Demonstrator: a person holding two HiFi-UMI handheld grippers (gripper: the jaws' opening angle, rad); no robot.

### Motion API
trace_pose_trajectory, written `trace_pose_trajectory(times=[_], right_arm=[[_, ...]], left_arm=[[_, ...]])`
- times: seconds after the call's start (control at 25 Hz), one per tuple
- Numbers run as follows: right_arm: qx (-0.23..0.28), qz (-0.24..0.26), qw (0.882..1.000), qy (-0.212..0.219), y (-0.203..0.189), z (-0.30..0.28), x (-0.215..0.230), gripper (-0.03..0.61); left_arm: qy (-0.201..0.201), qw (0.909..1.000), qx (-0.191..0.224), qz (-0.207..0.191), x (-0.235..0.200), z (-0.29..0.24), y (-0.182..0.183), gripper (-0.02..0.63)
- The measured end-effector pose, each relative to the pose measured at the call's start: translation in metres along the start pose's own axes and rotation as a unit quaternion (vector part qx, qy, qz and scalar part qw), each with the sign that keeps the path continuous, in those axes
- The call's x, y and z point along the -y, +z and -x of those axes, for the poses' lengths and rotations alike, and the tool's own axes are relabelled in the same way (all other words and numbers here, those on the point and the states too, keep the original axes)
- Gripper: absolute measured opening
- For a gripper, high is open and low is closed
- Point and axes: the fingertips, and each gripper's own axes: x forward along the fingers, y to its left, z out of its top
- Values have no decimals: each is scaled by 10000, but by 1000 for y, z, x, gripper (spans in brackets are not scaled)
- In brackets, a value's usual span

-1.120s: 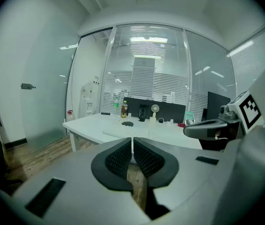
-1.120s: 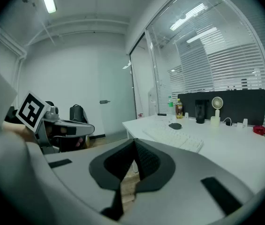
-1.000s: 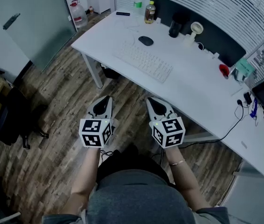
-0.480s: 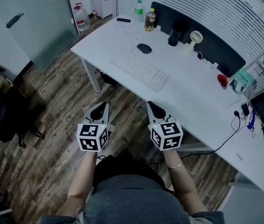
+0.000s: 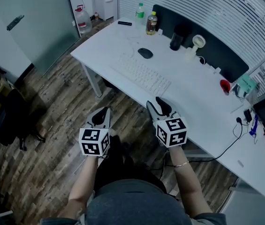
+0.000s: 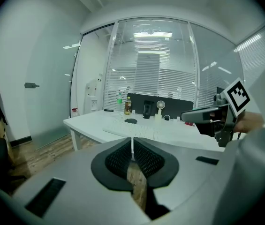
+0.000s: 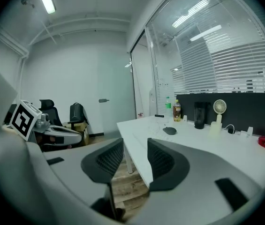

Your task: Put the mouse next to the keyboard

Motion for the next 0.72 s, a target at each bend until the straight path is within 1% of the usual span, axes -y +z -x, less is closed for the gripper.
trace_pose_trajectory(times=[0.32,0.56,0.72], right_arm=[[-98,22,9998,-152,16,-45,35,185],[-292,24,9991,-294,27,-96,67,199],[-436,33,9982,-405,36,-131,87,206]], left_arm=[[-76,10000,8,35,-30,-53,18,29],[-318,9994,-61,102,-53,-109,34,29],[-406,9991,-80,134,-75,-145,48,29]])
